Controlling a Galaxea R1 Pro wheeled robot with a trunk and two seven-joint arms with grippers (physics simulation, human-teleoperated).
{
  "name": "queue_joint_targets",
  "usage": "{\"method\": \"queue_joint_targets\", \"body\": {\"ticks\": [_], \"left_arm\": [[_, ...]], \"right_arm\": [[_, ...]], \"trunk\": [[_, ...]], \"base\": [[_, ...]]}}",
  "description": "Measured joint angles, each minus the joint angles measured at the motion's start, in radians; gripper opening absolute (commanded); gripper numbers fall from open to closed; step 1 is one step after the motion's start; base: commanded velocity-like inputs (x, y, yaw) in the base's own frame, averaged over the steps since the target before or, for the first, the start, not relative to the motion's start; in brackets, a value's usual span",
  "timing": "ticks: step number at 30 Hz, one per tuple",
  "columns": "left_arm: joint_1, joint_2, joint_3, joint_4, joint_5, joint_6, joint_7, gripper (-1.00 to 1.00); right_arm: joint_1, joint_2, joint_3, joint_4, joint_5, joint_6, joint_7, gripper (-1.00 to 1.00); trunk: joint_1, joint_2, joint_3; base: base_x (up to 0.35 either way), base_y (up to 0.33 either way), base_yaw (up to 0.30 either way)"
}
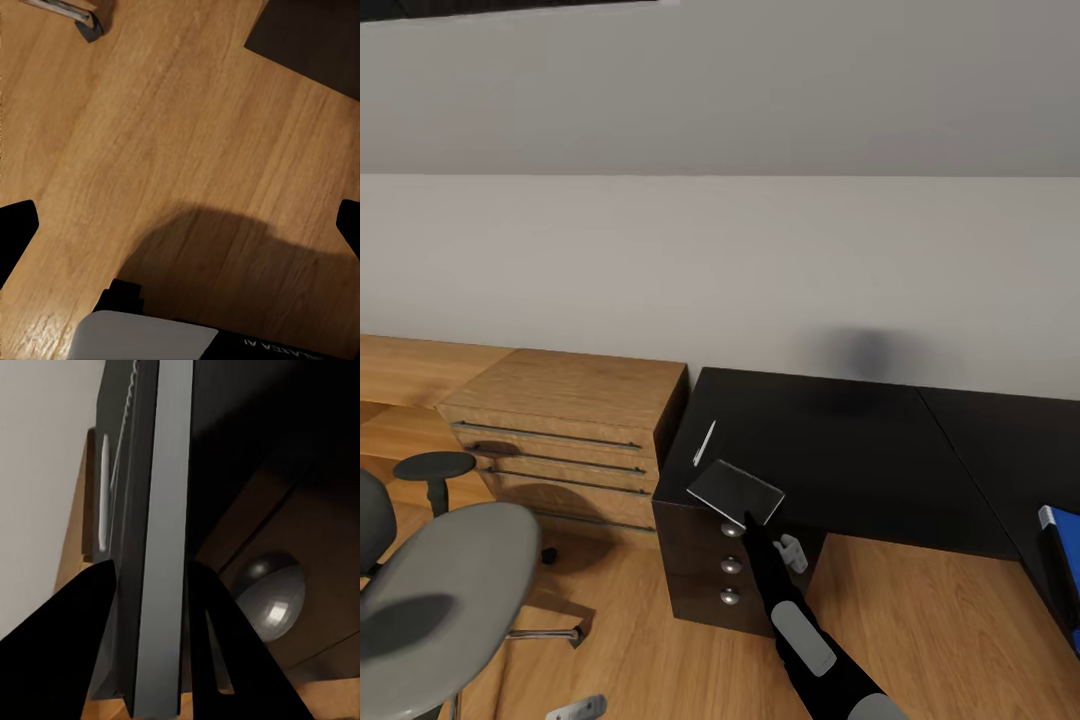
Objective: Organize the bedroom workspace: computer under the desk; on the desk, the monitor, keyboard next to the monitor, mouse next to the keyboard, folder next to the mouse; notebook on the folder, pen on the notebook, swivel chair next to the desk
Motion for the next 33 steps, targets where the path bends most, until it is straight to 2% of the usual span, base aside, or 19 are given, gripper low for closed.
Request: {"method": "queue_joint_targets", "body": {"ticks": [6,10,18,22,27,31,33], "left_arm": [[0.000,0.000,0.000,0.000,0.000,0.000,0.001,1.00],[0.000,0.000,-0.001,0.000,0.000,0.000,0.002,1.00],[0.000,0.000,-0.001,0.000,0.000,0.000,0.002,1.00],[0.000,0.000,-0.002,0.000,0.000,0.000,0.002,1.00],[0.000,-0.002,-0.004,0.009,-0.001,0.000,0.002,1.00],[0.000,-0.003,-0.006,0.045,-0.004,0.000,0.002,1.00],[0.000,-0.002,-0.006,0.060,-0.004,0.000,0.002,1.00]], "right_arm": [[0.000,0.000,0.001,-0.001,0.000,-0.001,0.001,-1.00],[0.000,0.000,0.000,-0.001,-0.002,-0.001,0.034,-1.00],[0.000,-0.003,-0.003,-0.015,-0.002,0.000,0.052,-1.00],[0.003,-0.026,-0.001,-0.064,-0.003,0.002,0.051,-1.00],[0.019,-0.040,-0.001,-0.138,-0.003,0.002,0.048,-1.00],[0.031,-0.075,-0.002,-0.188,-0.011,0.001,0.043,-1.00],[0.032,-0.092,-0.005,-0.206,-0.027,0.001,0.038,-1.00]], "trunk": [[-0.023,0.042,0.019],[-0.038,0.070,0.031],[-0.069,0.126,0.056],[-0.084,0.154,0.069],[-0.104,0.189,0.085],[-0.107,0.196,0.088],[-0.107,0.196,0.088]], "base": [[0.000,0.000,0.000],[0.000,0.000,0.000],[0.000,0.000,0.000],[0.000,0.000,0.000],[0.000,0.000,0.000],[0.000,0.000,0.000],[0.000,0.000,0.000]]}}
